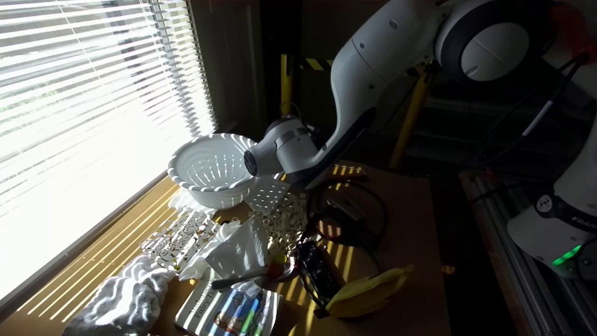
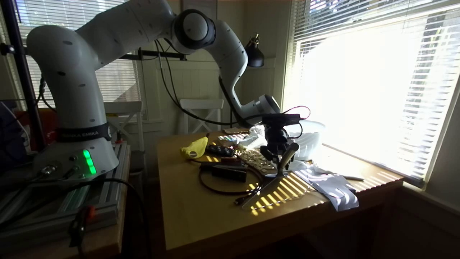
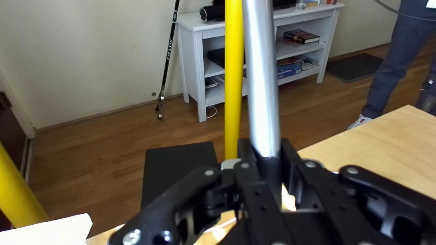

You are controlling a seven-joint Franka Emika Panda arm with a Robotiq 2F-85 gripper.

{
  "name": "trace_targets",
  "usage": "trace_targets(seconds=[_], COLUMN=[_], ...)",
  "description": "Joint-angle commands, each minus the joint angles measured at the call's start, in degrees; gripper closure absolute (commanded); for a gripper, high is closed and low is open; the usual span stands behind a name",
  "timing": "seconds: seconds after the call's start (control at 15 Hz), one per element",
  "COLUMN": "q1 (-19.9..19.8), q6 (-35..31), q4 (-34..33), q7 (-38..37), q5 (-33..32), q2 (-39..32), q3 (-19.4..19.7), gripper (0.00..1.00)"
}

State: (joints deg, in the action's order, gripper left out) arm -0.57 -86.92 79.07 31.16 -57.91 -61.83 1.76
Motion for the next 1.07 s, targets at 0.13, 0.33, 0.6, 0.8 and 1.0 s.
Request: trace_targets(seconds=[0.13, 0.33, 0.6, 0.8, 1.0], q1=[-0.2, 1.3, 3.7, 5.6, 6.8], q6=[3.8, 4.5, 5.1, 5.3, 5.0], q4=[-6.0, -7.0, -7.9, -8.3, -9.3], q7=[2.2, 3.5, 6.0, 9.2, 11.5], q5=[0.6, -0.7, -2.2, -3.8, -4.4], q2=[-4.0, -4.9, -6.1, -7.1, -8.1], q3=[0.1, 0.1, 0.2, 0.1, -0.3], gripper=[0.94, 0.94, 0.94, 0.94, 0.94])
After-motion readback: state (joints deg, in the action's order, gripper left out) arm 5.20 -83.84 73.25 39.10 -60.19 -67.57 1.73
